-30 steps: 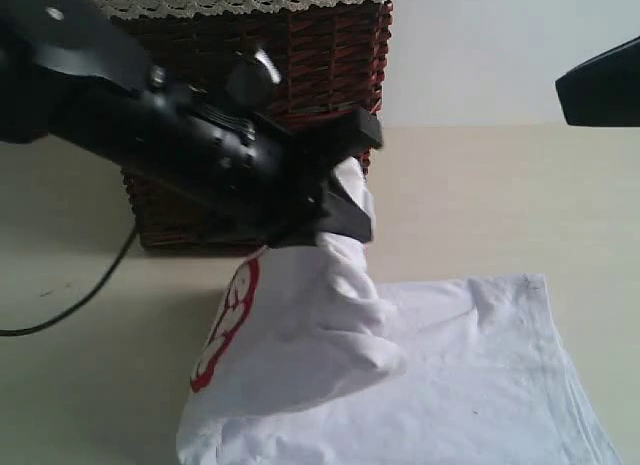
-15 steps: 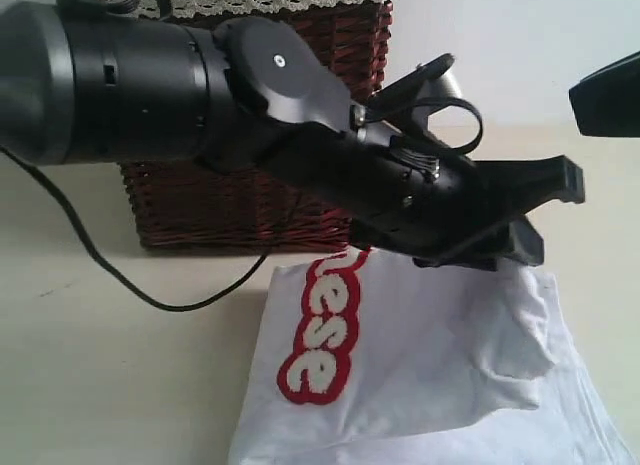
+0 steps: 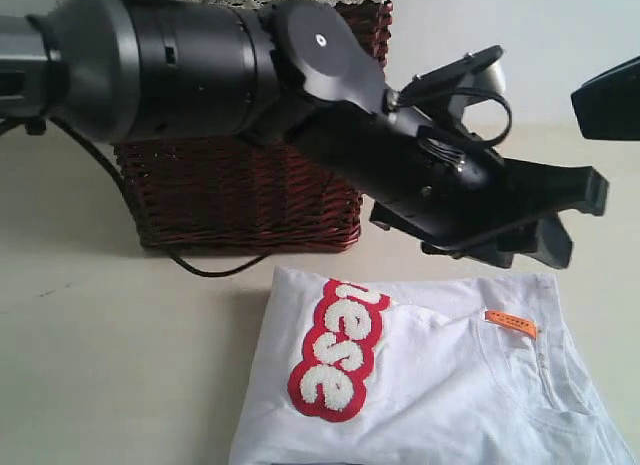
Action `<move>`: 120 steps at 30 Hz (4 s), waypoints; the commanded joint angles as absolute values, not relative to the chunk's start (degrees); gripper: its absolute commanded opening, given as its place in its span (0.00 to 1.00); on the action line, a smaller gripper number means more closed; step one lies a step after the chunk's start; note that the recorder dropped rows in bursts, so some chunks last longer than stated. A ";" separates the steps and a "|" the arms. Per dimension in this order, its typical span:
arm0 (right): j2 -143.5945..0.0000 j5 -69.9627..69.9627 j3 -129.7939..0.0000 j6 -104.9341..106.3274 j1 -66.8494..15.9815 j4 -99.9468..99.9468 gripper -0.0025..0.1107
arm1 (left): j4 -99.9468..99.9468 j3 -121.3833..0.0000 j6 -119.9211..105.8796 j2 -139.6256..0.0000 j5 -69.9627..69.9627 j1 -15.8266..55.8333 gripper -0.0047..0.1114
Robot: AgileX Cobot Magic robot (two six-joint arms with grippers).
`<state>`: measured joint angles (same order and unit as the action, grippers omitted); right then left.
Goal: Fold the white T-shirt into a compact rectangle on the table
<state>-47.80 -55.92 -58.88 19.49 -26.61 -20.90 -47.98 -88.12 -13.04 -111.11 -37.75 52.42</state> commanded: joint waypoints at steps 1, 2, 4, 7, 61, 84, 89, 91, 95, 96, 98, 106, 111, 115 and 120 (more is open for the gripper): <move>-47.35 -56.37 -59.05 14.57 -26.68 -15.62 0.09 | -41.53 -88.42 -13.04 -107.71 -47.75 48.35 0.25; -47.32 -56.48 -58.60 13.26 -26.68 -14.41 0.09 | -40.72 -88.10 -13.04 -107.15 -48.95 47.68 0.22; -47.06 -55.38 -56.66 11.12 -26.68 -10.92 0.09 | -37.24 -86.52 -13.33 -105.18 -49.96 46.49 0.11; -46.60 -52.94 -52.66 4.67 -26.68 -3.54 0.09 | -26.09 -80.57 -12.14 -98.34 -47.17 44.97 0.04; -88.32 -20.21 -30.00 -14.30 -19.33 3.50 0.02 | -15.63 -36.46 -14.13 -17.11 -40.45 40.01 0.04; -56.78 0.66 -23.74 -25.23 -19.33 13.84 0.06 | -15.88 -23.47 -8.78 0.00 -23.45 39.91 0.04; -29.07 4.03 -16.23 -26.16 -19.33 12.35 0.03 | -15.88 -23.33 -8.78 0.00 -21.97 39.91 0.04; -20.16 3.56 -15.57 -26.25 -19.33 11.69 0.03 | -15.88 -23.33 -8.78 0.00 -21.97 39.91 0.04; -6.21 2.35 -15.47 -26.25 -19.33 11.50 0.02 | -15.88 -23.33 -8.78 0.00 -21.97 39.91 0.04; -4.78 2.25 -15.47 -26.25 -19.33 11.50 0.02 | -15.88 -23.33 -8.78 0.00 -21.97 39.91 0.04; -1.81 2.25 -15.47 -26.11 -19.33 11.50 0.02 | -15.88 -23.33 -8.78 0.00 -21.97 39.91 0.04; 0.00 0.60 -15.47 -26.01 -19.33 11.50 0.02 | -16.79 -23.33 -8.78 0.00 -21.74 39.91 0.04; 0.00 -0.47 -15.47 -26.01 -19.33 11.50 0.02 | -16.79 -23.33 -8.78 0.00 -21.74 39.91 0.04; 0.00 -0.47 -15.47 -26.01 -19.33 11.50 0.02 | -16.79 -23.33 -8.78 0.00 -21.74 39.91 0.04; 0.00 -0.47 -15.47 -26.01 -19.33 11.50 0.02 | -16.79 -23.33 -8.78 0.00 -21.74 39.91 0.04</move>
